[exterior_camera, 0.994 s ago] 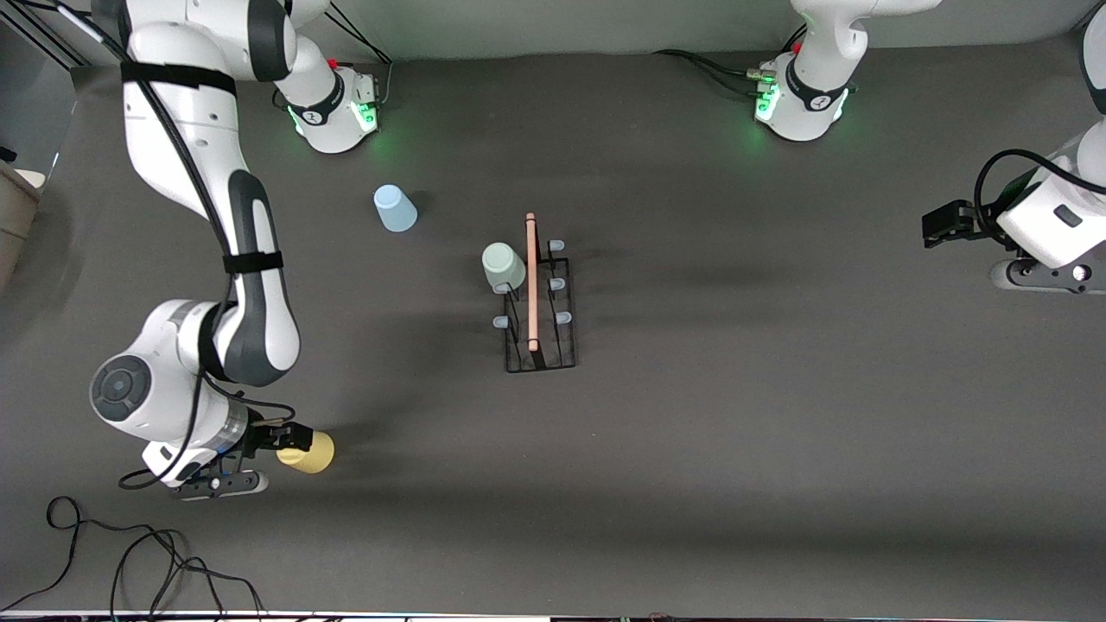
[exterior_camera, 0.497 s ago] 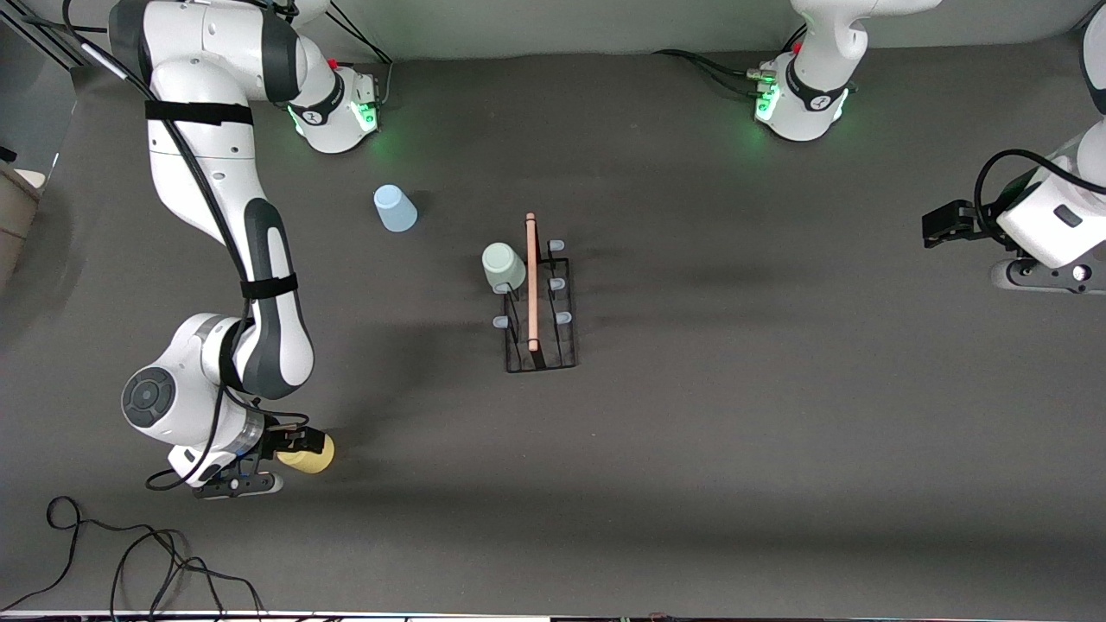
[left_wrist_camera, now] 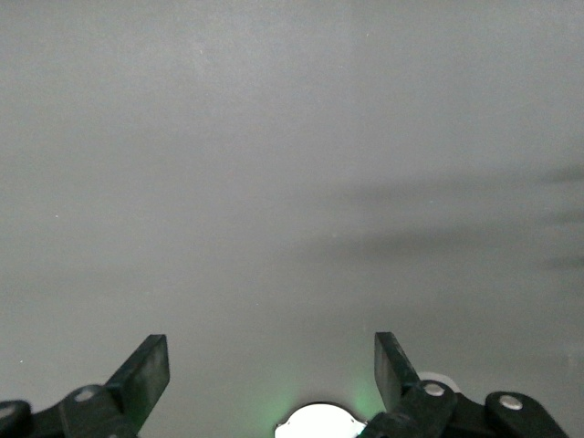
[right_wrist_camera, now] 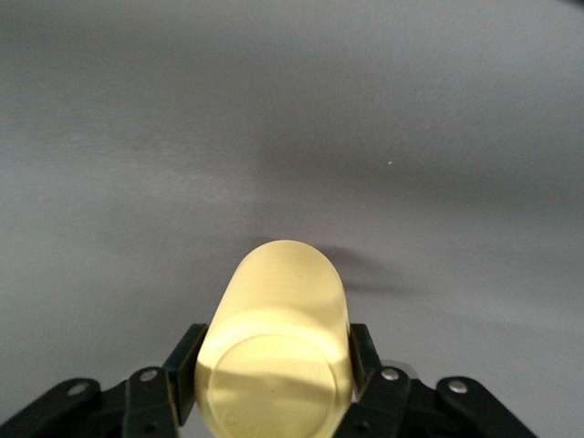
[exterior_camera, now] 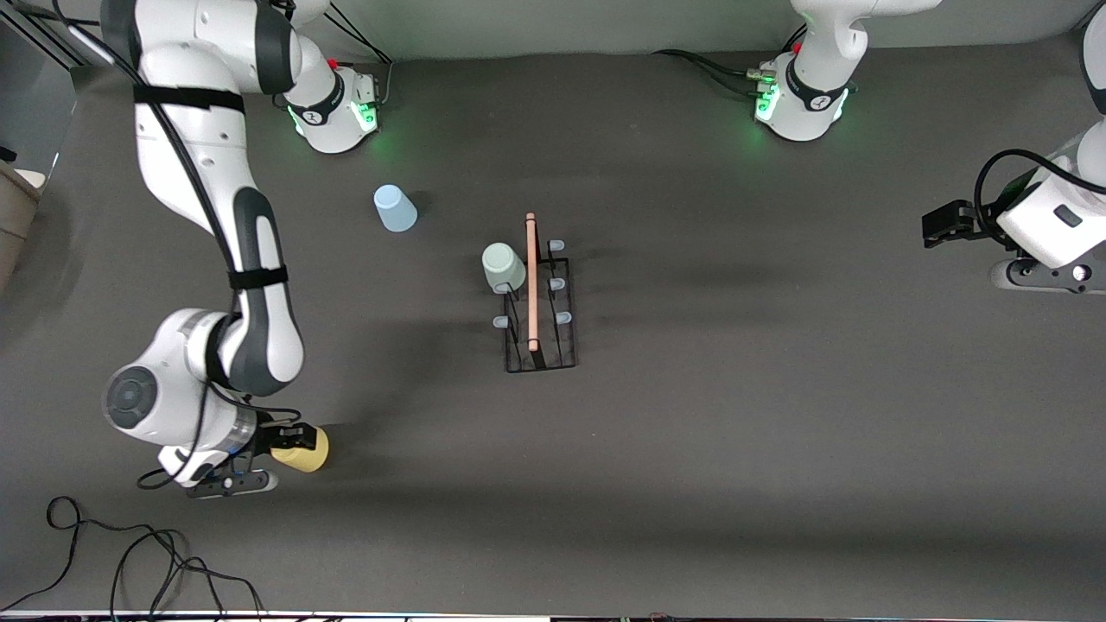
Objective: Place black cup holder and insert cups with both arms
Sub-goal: 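Grasp the yellow cup with the right gripper and lift it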
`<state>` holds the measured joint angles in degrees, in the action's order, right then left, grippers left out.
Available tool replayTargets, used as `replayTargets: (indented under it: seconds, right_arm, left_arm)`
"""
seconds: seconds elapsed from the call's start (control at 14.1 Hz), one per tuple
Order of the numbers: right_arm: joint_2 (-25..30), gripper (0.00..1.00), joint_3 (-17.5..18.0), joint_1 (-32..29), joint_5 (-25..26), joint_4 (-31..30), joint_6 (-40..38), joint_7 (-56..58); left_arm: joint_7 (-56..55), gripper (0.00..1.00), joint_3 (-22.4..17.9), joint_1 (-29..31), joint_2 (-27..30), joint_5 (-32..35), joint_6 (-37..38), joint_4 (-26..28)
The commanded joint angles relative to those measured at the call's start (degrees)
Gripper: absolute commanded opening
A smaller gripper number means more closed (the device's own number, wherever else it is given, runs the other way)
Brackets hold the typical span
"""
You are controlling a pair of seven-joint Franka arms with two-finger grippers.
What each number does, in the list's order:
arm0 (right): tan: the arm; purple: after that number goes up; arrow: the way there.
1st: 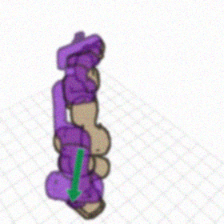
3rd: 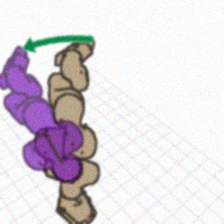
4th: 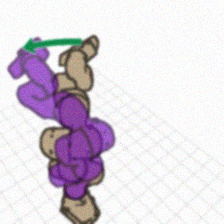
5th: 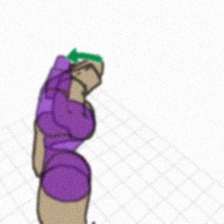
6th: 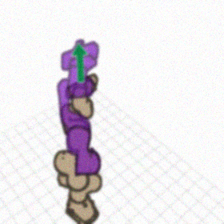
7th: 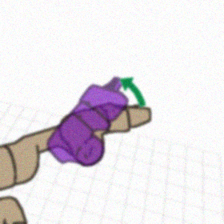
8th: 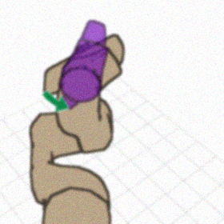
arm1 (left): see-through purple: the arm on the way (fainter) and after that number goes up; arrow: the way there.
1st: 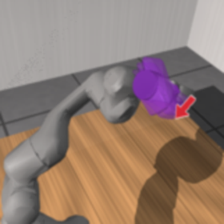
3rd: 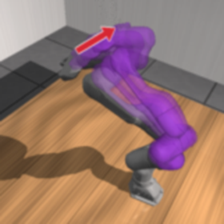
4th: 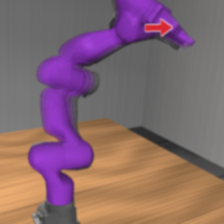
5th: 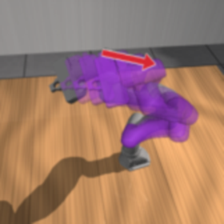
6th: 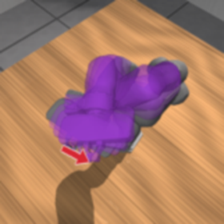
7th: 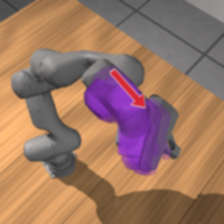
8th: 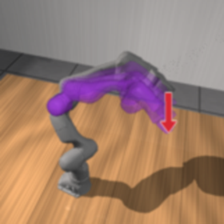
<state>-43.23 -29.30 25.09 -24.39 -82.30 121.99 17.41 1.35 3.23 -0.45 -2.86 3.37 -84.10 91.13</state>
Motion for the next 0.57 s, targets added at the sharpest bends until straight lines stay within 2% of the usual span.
replayTargets:
  seconds: [0.0, 0.14, 0.35, 0.5]
  right_arm:
    - [9.54, 0.37, 0.12, 0.22, 7.75, 0.47, -8.85, -0.70]
    - [14.29, 0.37, 0.29, 1.44, 12.50, 0.82, -13.86, -2.89]
    - [19.14, 0.37, 0.38, 5.91, 13.31, 0.56, -22.12, -11.91]
    - [20.64, 0.37, 0.38, 11.18, 13.31, 0.56, -23.90, -21.49]
  left_arm:
    - [1.02, 1.00, -0.50, -0.34, 1.45, -0.47, -0.19, 1.24]
    - [1.02, 1.00, -0.50, -0.25, 1.45, -0.47, -0.19, 1.24]
    - [1.02, 1.00, -0.50, -0.25, 1.45, -0.47, -0.19, 1.24]
    - [1.02, 1.00, -0.50, -0.25, 1.45, -0.47, -0.19, 1.24]
